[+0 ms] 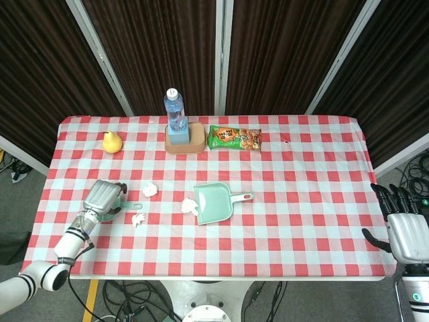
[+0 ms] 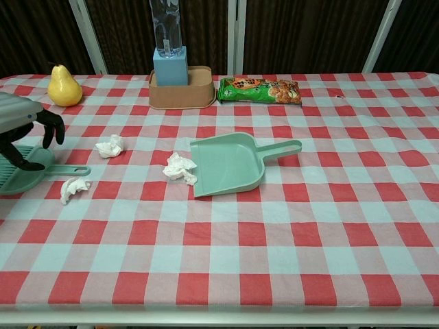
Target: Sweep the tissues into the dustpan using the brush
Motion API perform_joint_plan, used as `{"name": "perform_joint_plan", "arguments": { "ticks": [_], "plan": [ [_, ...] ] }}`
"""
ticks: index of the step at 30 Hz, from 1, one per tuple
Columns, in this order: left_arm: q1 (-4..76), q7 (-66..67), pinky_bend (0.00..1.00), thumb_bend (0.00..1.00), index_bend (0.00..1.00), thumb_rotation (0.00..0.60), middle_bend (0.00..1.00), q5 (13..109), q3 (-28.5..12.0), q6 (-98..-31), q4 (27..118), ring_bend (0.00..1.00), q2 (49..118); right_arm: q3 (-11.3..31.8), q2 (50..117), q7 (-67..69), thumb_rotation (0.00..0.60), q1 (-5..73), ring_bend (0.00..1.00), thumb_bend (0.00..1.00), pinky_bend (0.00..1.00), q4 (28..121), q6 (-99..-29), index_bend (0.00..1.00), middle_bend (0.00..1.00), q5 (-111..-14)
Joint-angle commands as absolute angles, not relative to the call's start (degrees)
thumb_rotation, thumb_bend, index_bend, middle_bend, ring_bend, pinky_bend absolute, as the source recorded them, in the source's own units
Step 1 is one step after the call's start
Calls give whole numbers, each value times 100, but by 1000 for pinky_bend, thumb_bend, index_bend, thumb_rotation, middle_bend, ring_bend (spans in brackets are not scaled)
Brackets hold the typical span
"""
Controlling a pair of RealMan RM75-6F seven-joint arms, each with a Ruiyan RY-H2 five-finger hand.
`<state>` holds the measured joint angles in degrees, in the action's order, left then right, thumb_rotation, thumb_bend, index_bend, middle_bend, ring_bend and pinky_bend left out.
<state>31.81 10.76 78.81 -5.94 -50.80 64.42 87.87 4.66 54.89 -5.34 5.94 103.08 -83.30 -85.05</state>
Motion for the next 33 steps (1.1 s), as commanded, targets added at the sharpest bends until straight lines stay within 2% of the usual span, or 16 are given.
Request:
{"name": "perform_joint_plan", "arguments": {
  "ticks": [1,13,22,33],
  "plan": [
    [3326,1659,962,222,439,600,509,7494,-609,-4837,6674,810,8896,460,5486,-519,600,583,0,116,0,10295,-8332,0,113,-8492],
    [3492,2422,962,237,445,600,496,6984,-534,-4689,6948,808,8938,447,5513,-438,600,569,0,116,0,10217,-8305,0,113,-8439],
    [3547,2297,962,239,418,600,439,6929,-525,-4750,6882,802,8892,447,5514,-449,600,562,0,116,0,10213,-8283,0,114,-8384],
    [3662,2237,960,239,436,600,460,6882,-414,-4577,6793,804,8926,455,5532,-472,600,578,0,116,0,10205,-8227,0,114,-8314]
  ]
}}
